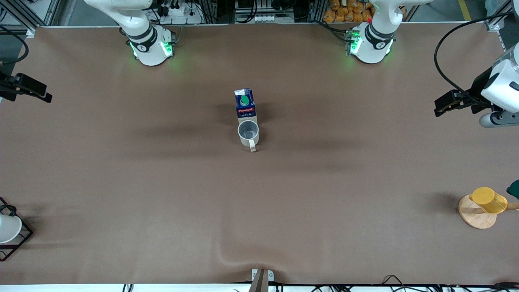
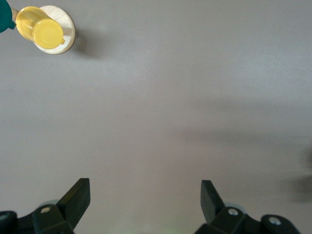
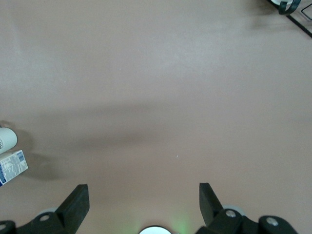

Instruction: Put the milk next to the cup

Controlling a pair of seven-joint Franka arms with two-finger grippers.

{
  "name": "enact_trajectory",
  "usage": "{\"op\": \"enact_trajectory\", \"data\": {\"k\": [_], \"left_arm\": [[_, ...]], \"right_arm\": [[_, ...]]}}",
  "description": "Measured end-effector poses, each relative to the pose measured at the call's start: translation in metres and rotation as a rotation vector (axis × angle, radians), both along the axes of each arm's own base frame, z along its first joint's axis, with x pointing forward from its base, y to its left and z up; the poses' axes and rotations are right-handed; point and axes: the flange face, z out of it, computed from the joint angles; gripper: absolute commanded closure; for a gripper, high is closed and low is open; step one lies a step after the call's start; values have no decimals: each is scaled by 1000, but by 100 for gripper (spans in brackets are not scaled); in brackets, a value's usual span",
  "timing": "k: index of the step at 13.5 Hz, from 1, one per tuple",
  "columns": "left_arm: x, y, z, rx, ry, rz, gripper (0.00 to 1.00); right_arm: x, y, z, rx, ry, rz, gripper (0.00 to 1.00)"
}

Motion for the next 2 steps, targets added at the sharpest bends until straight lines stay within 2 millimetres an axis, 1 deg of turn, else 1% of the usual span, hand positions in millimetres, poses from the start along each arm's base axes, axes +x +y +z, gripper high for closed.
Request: {"op": "enact_trajectory", "data": {"k": [2], "left_arm": [[-2,-2,2,0,2,-3,0]], "right_arm": [[4,0,-1,-2,-19,0,0]]}}
